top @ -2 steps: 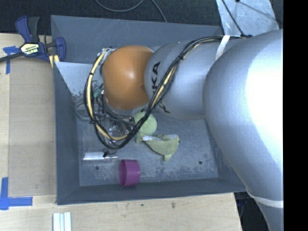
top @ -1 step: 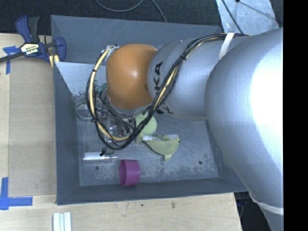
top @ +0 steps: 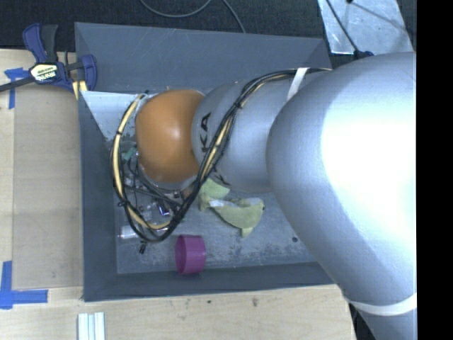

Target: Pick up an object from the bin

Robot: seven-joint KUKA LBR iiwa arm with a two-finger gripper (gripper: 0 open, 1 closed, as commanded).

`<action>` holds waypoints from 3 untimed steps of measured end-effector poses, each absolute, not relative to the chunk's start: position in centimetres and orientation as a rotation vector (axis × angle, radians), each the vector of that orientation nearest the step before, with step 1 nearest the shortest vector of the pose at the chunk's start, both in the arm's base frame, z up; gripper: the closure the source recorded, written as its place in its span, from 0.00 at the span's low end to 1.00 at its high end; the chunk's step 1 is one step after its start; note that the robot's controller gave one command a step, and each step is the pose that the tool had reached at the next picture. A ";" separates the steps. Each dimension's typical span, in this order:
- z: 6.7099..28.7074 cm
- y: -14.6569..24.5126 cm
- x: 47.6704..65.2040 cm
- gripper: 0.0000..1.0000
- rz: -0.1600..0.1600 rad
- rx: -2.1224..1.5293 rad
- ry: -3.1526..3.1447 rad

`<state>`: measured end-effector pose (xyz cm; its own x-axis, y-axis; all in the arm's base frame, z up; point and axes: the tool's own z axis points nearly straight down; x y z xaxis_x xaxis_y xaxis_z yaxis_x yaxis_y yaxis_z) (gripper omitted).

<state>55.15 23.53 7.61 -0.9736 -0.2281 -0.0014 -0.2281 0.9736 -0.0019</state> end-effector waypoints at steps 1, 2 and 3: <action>7.2 24.3 54.9 1.00 0.009 -0.018 3.128; 7.3 24.3 54.7 1.00 0.008 0.029 3.131; 7.5 24.3 54.8 1.00 0.009 0.061 3.129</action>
Offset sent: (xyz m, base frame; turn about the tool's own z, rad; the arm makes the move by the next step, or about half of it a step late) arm 0.0000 0.0000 0.0000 0.0000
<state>54.76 24.29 7.48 -0.9992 0.0393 -0.0119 0.0392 0.9992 0.0058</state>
